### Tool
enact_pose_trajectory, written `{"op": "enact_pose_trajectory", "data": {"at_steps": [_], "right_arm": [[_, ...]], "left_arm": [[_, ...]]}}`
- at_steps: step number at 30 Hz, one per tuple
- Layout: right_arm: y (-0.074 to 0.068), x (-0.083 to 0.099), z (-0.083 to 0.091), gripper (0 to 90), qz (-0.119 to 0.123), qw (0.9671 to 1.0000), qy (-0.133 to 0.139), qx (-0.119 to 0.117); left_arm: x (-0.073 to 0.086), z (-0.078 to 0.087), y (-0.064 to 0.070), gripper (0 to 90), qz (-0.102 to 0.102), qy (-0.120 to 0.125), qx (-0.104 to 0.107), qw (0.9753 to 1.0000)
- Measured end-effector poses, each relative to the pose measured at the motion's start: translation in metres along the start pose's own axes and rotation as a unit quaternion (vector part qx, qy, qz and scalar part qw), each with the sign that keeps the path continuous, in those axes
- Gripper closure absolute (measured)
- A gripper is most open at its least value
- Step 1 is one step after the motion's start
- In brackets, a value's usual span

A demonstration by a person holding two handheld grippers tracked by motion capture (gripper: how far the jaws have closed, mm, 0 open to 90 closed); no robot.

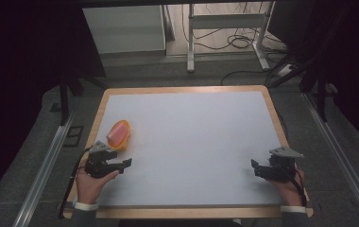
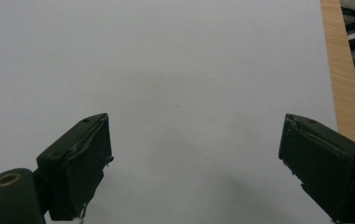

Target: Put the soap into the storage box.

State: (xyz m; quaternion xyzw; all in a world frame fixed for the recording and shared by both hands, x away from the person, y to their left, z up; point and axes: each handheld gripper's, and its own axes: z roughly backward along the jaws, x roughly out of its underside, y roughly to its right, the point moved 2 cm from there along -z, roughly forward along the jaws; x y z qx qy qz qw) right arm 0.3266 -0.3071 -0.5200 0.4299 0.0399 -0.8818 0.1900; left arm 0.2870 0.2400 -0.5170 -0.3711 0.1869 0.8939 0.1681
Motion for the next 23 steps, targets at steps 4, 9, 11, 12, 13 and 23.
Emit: {"op": "enact_pose_trajectory", "data": {"at_steps": [4,9,11,12,13,23], "right_arm": [[0.001,0.0002,0.0002,9.1,-0.001,1.0,0.0,0.002],[0.0008,-0.0001,-0.0002,9.1,0.002,1.0,0.001,0.001],[0.0006,-0.0001,-0.0005,9.1,0.003,1.0,0.001,0.001],[0.0005,-0.0001,-0.0007,9.1,0.004,1.0,0.0,0.001],[0.0003,-0.0002,-0.0008,9.1,0.004,1.0,0.0,0.002],[-0.0063,-0.0056,0.0043,9.1,0.011,0.9997,0.017,-0.012]], "left_arm": [[0.0069,-0.0018,-0.0011,27.9,0.002,-0.004,-0.001,1.0],[0.011,-0.0016,-0.0014,27.8,0.003,-0.001,-0.001,1.0],[0.0103,-0.0006,-0.002,27.8,0.004,0.003,0.001,1.0],[0.01,-0.0004,-0.0021,27.8,0.006,0.005,0.002,1.0],[0.0097,-0.0005,-0.0026,27.9,0.005,0.006,0.002,1.0],[0.007,0.0023,-0.0073,27.6,0.01,0.012,0.003,0.9999]]}}
